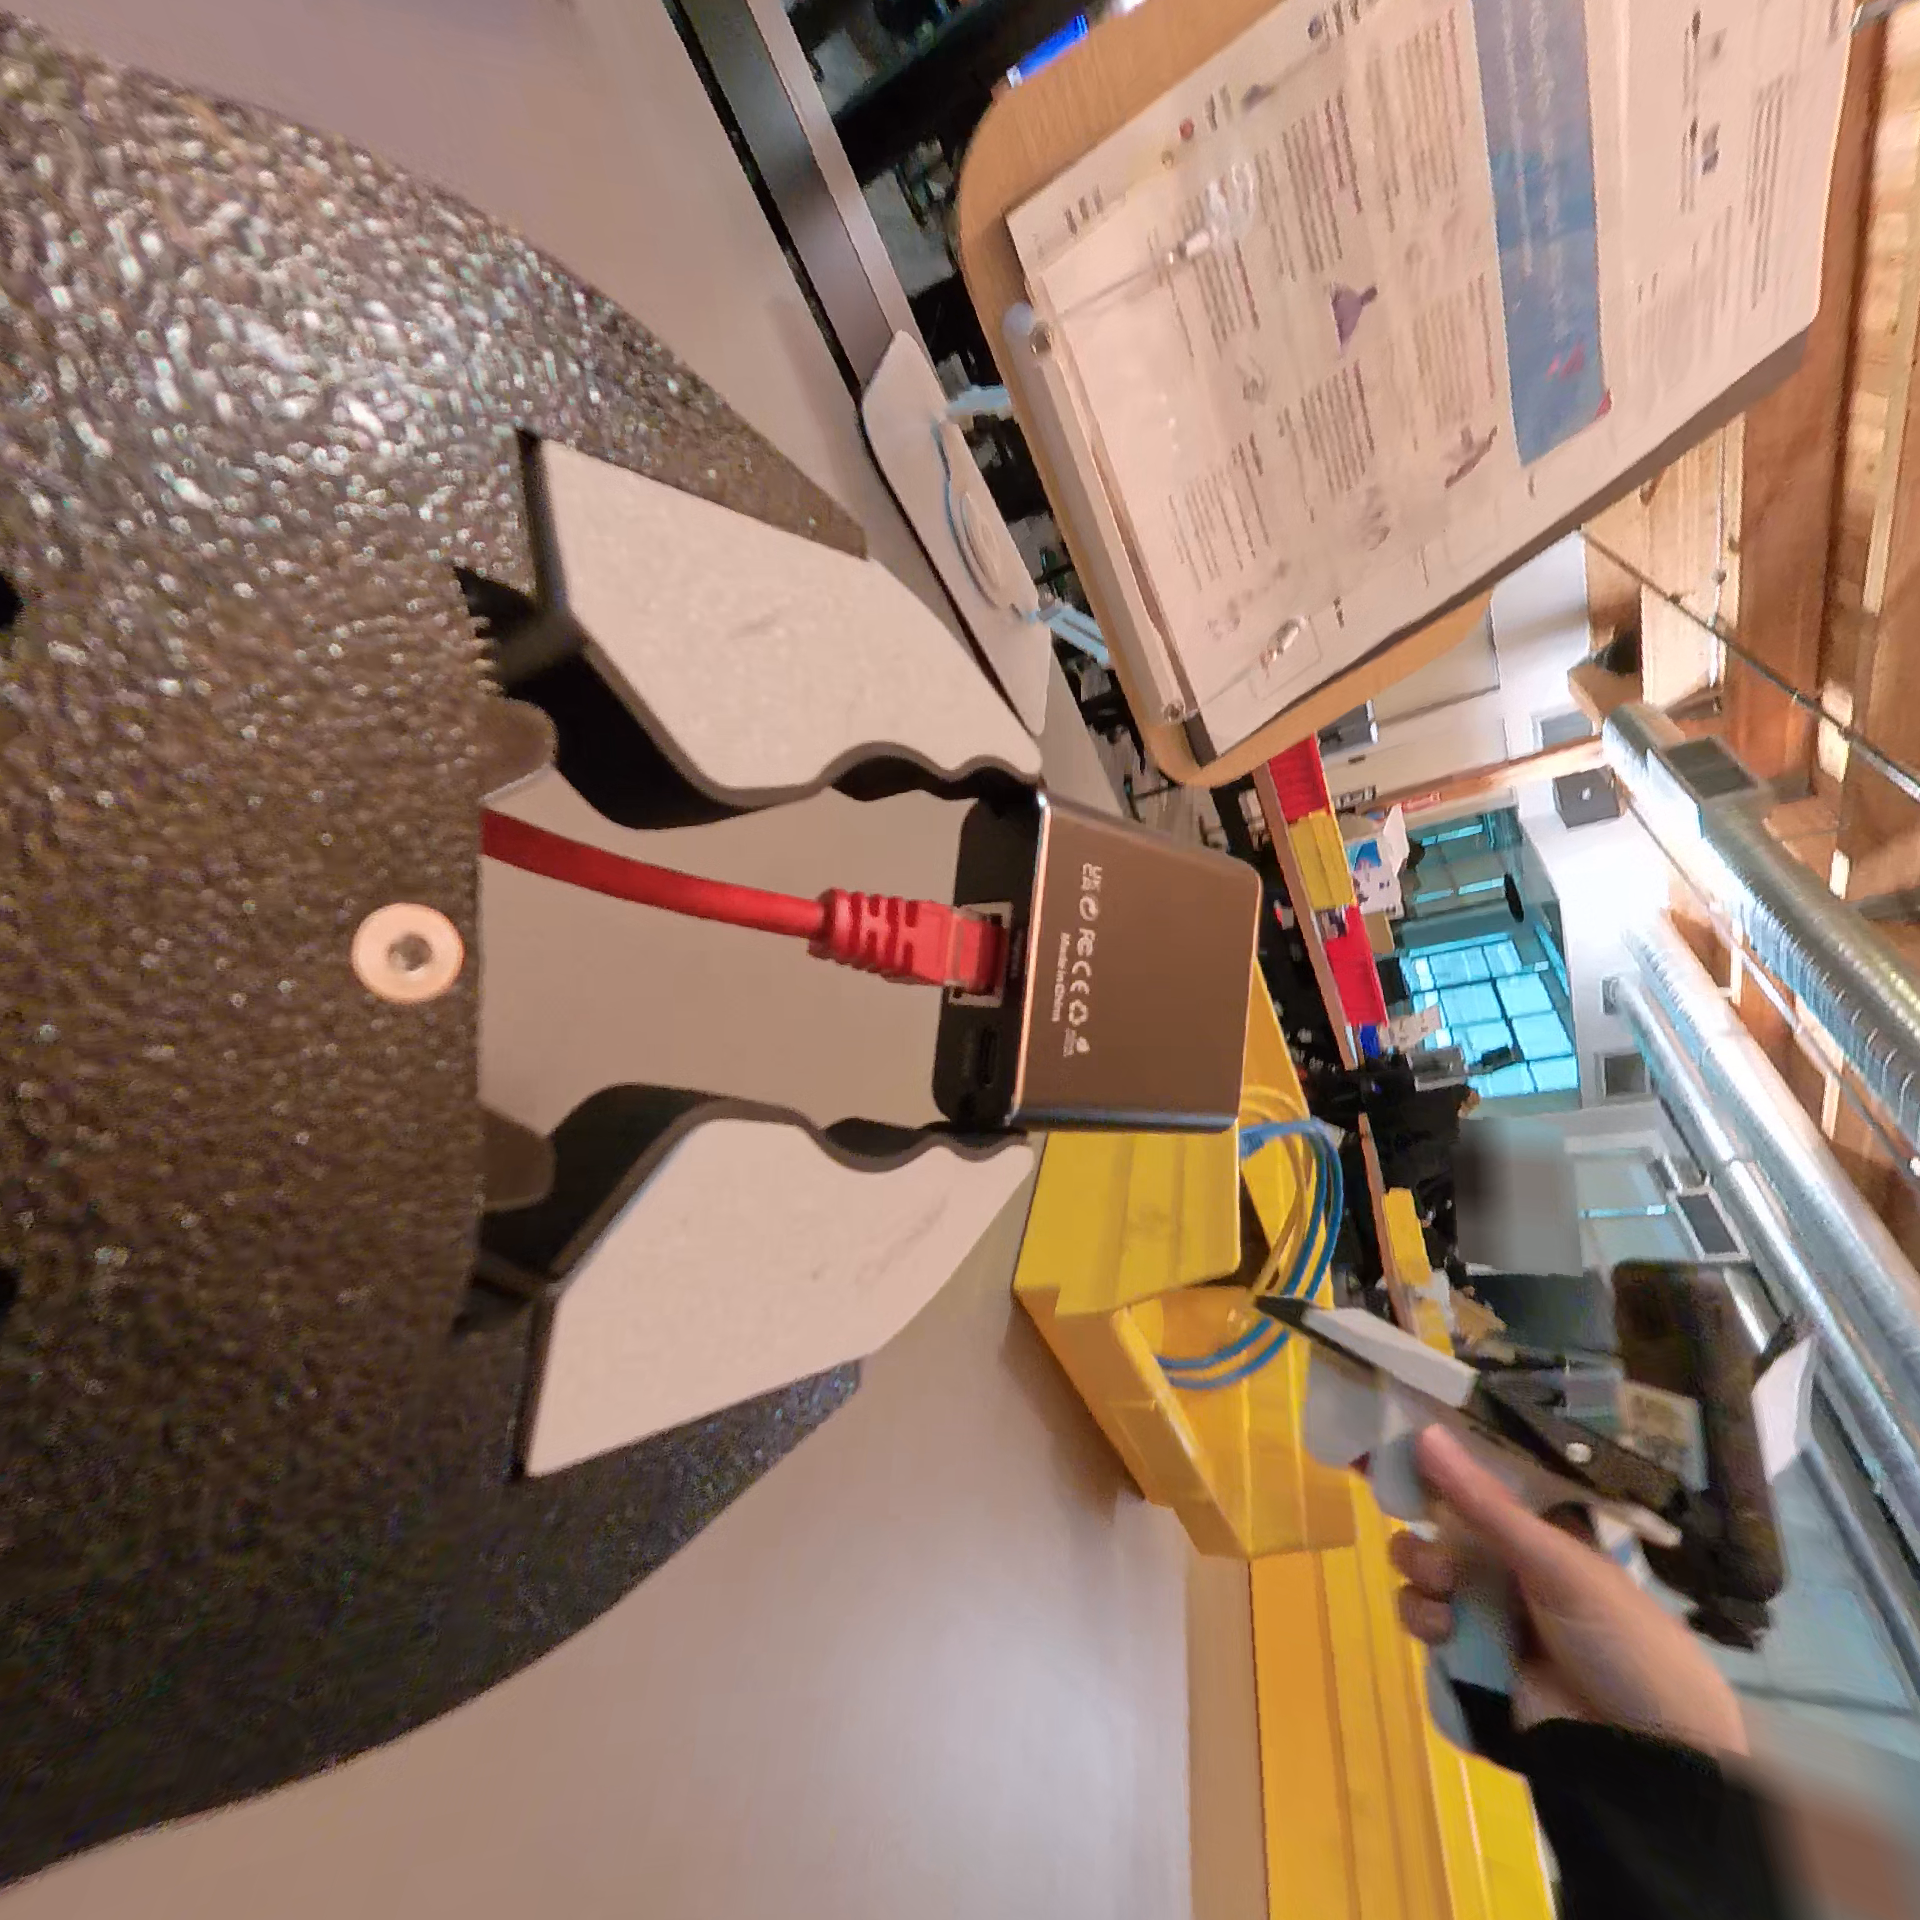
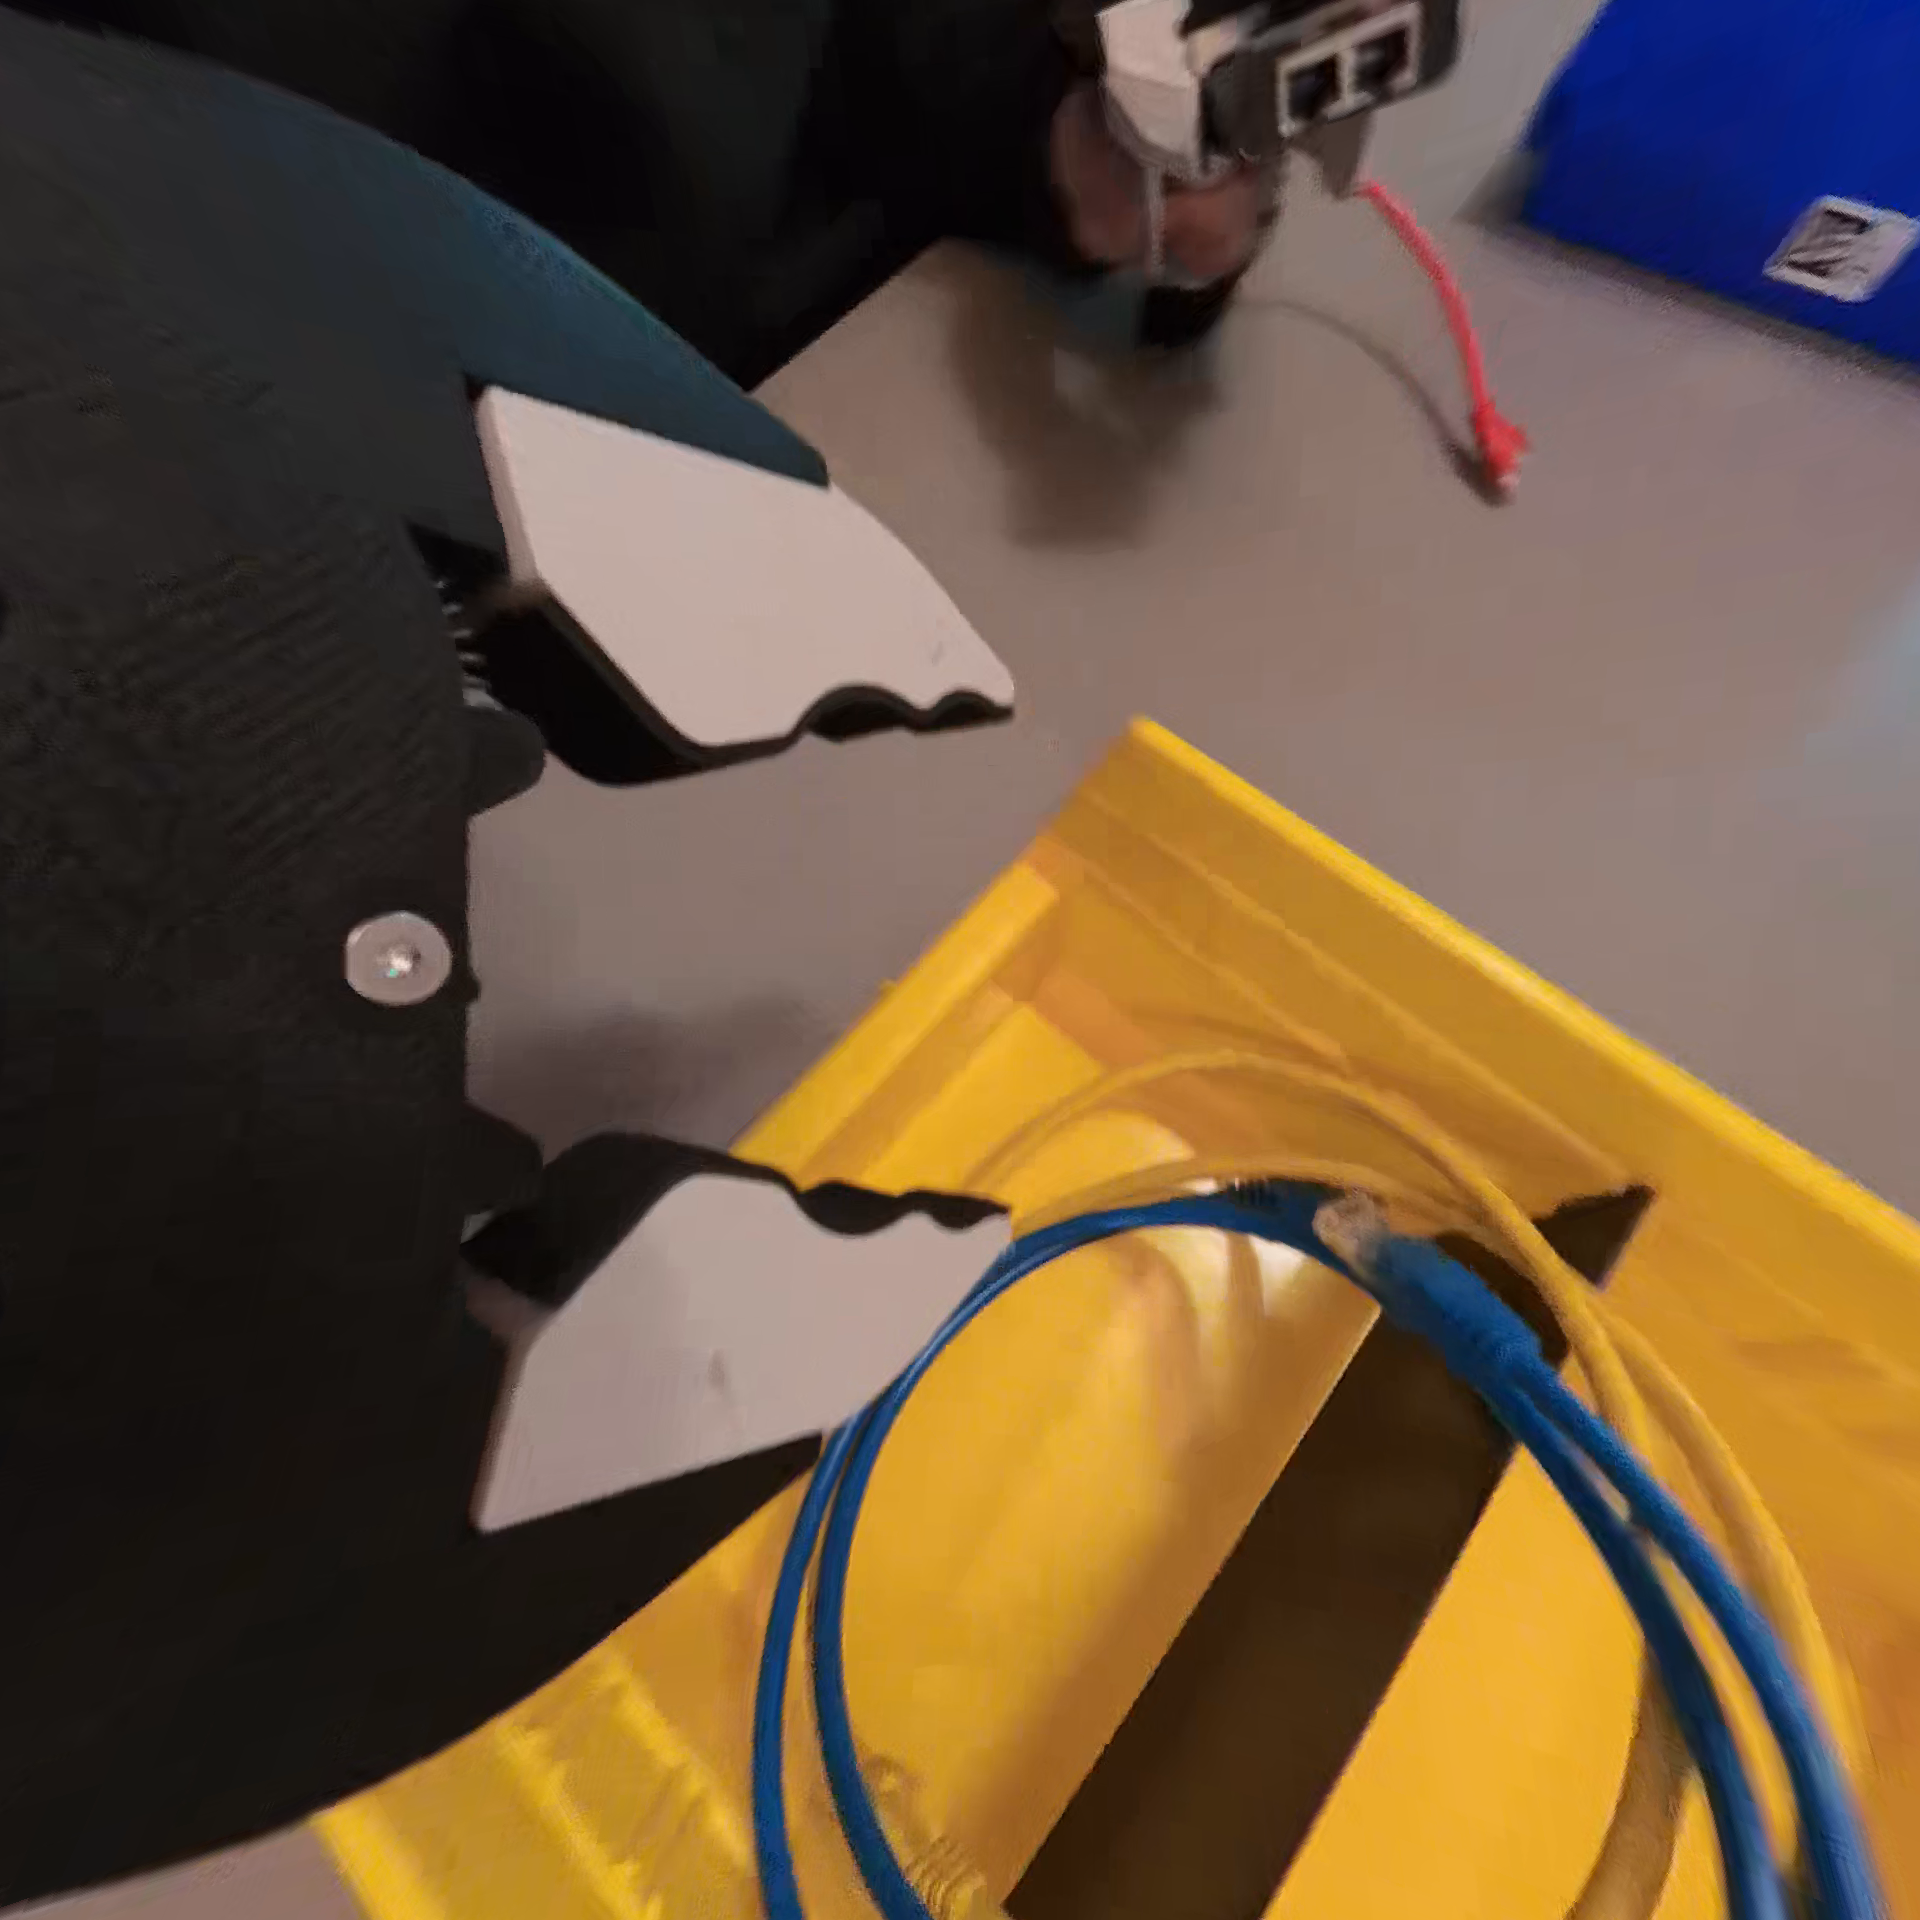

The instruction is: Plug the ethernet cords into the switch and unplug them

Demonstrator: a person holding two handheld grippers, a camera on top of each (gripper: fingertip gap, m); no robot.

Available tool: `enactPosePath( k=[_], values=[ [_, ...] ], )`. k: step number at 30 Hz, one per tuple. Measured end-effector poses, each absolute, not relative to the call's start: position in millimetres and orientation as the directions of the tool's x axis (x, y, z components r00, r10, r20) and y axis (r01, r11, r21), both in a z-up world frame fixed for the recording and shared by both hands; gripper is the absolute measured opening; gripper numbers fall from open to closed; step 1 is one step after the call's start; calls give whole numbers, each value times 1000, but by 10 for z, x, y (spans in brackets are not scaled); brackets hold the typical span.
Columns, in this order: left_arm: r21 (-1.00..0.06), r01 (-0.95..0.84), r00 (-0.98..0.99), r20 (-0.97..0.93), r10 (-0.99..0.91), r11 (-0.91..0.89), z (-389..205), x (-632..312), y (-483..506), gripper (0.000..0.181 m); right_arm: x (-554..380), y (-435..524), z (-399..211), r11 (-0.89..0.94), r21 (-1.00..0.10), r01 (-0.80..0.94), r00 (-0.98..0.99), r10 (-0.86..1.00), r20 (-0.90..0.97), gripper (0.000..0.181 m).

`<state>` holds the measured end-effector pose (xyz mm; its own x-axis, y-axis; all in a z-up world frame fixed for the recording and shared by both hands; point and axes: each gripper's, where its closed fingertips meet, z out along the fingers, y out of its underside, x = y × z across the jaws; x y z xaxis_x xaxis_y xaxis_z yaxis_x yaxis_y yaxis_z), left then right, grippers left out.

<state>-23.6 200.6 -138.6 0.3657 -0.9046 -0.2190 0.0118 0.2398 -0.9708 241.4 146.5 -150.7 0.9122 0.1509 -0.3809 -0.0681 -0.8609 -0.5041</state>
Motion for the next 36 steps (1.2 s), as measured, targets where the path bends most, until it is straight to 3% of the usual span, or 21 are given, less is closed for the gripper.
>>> enactPosePath(
  k=[2,5,8,11,13,17,23,27,29,31,33,36],
  values=[
    [-966,-3,244,-251,-937,258,-1401,-175,1882,59,2127,1365,-1226,-794,-602,84,892,329,-309,82],
    [-962,-7,-62,-271,-961,272,-1415,-134,1550,59,1249,1199,-919,-509,-778,369,720,686,-107,87],
    [-970,-35,-317,-217,-923,240,-1425,-205,1250,59,368,1042,-986,-181,-802,569,526,830,186,100],
    [-947,-77,-357,-265,-895,311,-1469,-244,1182,59,-190,985,-1272,-111,-756,645,440,863,248,91],
    [-933,-93,-367,-292,-883,347,-1486,-268,1161,59,-310,1073,-1411,-119,-739,663,455,848,272,87],
    [-926,-100,-360,-308,-881,365,-1459,-311,1190,59,-327,1212,-1501,-117,-739,664,485,820,305,62],
    [-914,-109,-354,-332,-874,391,-1498,-373,1249,59,-354,1279,-1511,-85,-770,632,520,784,340,62],
    [-949,73,-16,-308,-951,306,-976,-404,1629,91,-75,1480,-1307,-55,-818,572,700,553,452,62],
    [-950,215,206,-182,-961,226,-649,-570,1902,92,136,1577,-1156,-42,-845,534,804,335,491,62],
    [-952,301,225,11,-974,58,-566,-633,1984,80,290,1591,-1061,-39,-856,515,845,189,500,62],
    [-955,248,184,209,-961,-160,-738,-509,2004,86,313,1577,-983,-10,-876,482,870,120,478,62],
    [-880,33,-62,472,-879,-475,-1066,-209,1660,87,156,1536,-957,21,-875,484,868,116,483,62]
  ],
)
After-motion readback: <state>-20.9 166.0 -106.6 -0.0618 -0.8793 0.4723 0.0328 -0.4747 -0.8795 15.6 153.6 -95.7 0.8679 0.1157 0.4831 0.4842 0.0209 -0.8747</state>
